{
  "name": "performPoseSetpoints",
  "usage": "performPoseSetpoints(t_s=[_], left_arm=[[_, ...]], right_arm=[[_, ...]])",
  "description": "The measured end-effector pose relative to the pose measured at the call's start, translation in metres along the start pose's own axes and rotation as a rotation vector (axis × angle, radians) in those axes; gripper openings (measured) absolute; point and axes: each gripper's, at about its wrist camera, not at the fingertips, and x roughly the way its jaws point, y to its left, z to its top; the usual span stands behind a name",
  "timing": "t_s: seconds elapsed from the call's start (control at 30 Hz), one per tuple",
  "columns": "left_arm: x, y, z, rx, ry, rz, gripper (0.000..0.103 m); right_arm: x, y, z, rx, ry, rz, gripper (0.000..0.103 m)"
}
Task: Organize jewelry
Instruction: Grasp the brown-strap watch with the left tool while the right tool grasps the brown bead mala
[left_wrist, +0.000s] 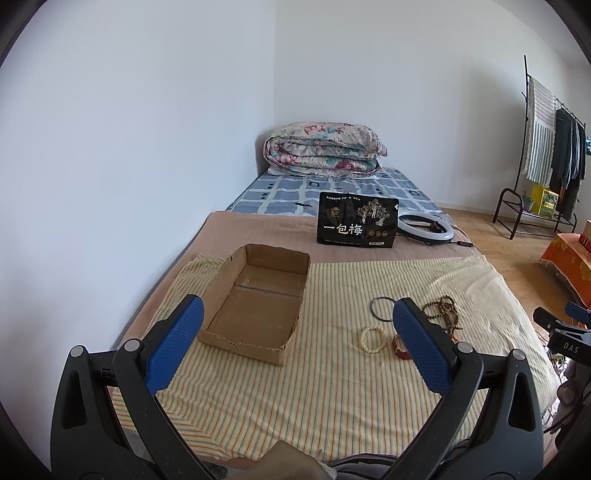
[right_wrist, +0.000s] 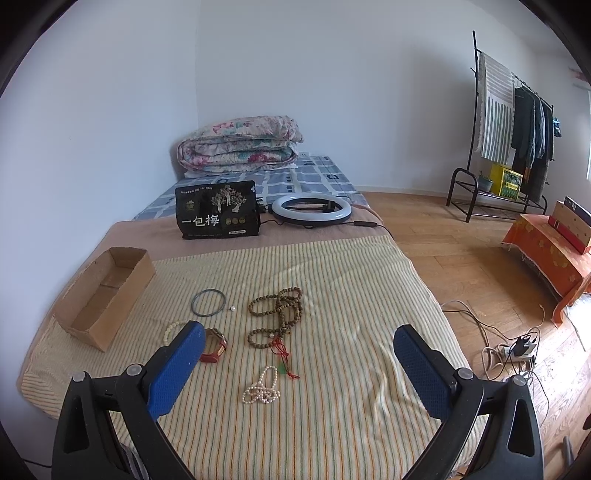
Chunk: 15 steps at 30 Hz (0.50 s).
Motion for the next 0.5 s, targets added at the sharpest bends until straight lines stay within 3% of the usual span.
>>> performPoseSetpoints(t_s=[0.5], left_arm=[[0.068, -0.020, -0.017, 0.050, 0.110, -0.081, 0.103]], right_arm=[[0.050, -0.023, -0.001, 0.058, 0.079, -0.008, 0.103]])
